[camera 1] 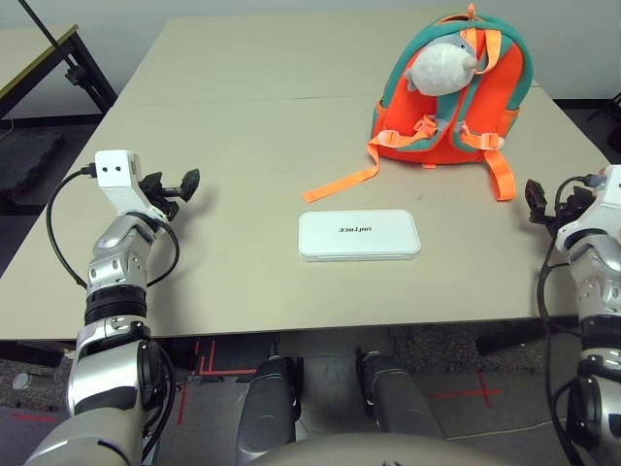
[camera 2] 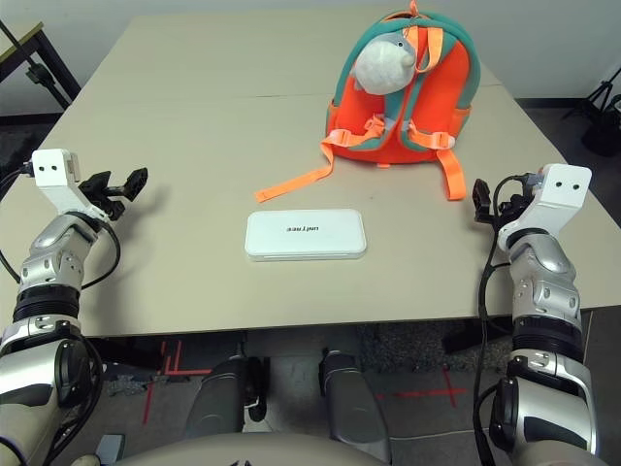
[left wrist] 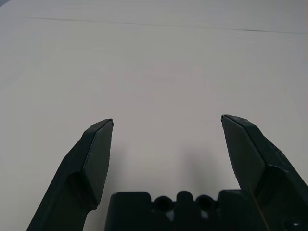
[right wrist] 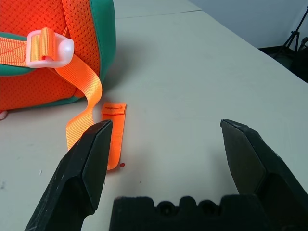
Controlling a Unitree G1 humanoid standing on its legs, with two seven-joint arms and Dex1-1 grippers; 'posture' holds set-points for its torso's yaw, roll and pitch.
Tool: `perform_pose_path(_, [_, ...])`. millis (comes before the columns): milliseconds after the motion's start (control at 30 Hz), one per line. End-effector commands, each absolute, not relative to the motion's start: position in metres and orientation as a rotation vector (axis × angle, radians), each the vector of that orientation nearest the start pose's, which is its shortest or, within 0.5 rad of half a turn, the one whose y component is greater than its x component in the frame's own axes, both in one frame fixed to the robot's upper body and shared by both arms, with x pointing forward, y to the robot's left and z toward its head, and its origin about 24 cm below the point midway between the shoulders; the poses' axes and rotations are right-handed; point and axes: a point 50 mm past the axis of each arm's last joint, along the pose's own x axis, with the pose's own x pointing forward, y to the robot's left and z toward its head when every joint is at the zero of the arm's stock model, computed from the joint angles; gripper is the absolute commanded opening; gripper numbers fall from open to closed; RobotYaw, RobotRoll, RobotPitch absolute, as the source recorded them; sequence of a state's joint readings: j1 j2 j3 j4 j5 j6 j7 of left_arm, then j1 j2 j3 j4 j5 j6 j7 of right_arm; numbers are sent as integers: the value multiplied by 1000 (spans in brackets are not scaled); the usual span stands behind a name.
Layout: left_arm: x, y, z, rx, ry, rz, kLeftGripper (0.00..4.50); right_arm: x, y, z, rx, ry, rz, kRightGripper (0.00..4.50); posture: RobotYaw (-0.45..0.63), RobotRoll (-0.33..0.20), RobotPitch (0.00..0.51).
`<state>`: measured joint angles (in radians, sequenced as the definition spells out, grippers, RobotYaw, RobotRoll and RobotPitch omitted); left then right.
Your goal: Put the pencil case into the backpack and zip it.
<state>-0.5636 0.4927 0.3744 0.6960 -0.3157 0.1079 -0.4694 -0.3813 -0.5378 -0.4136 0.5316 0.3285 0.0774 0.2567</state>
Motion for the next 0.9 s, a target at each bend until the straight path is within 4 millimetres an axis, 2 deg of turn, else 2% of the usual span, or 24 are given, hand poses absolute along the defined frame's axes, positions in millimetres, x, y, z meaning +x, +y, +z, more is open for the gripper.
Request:
perform_pose_path(33, [335,307,98,-135,50,-30,4500,296,-345,103,10,-6,-242,4473,-116,0,118])
perform_pose_path(200, [339,304,99,-139,40,-37,4500,297,-345,105,10,-12,-245,4473,-106,0,103])
perform_pose_path(533, [341,296,112,-146,20,-115,4500,306,-345,110,6,-17,-225,4473,-90,0,106])
perform_pose_path(567, [342,292,114,-173,30,-142,4500,306,-345,111,6,-18,-225,4473,-91,0,106])
perform_pose_path(667, [344,278,129,-404,64,-280,4500,306,-344,110,7,-22,-223,4473,-94,0,106])
perform_pose_path(833, [335,261,144,-497,140,-444,4500,306,-343,109,11,-21,-220,4473,-98,0,104])
perform_pose_path(900, [329,252,150,-564,221,-541,4500,307,-341,110,-2,-22,-200,4473,-105,0,103])
